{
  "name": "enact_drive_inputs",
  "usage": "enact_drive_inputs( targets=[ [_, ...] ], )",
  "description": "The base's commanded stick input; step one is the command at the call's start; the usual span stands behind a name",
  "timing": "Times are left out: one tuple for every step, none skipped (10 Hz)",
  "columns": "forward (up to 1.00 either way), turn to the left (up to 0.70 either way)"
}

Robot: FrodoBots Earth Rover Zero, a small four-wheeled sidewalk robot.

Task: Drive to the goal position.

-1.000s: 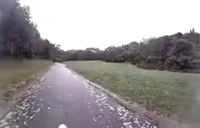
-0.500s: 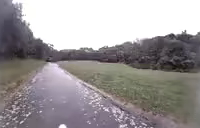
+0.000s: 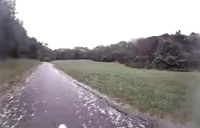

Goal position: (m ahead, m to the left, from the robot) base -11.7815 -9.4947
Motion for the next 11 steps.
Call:
enact_drive_inputs(
  targets=[
    [0.00, -0.45],
    [0.00, -0.45],
    [0.00, -0.45],
    [0.00, -0.45],
    [0.00, -0.45],
    [0.00, -0.45],
    [0.00, -0.45],
    [0.00, -0.45],
    [0.00, -0.45],
    [0.00, -0.45],
    [0.00, -0.45]
  ],
)
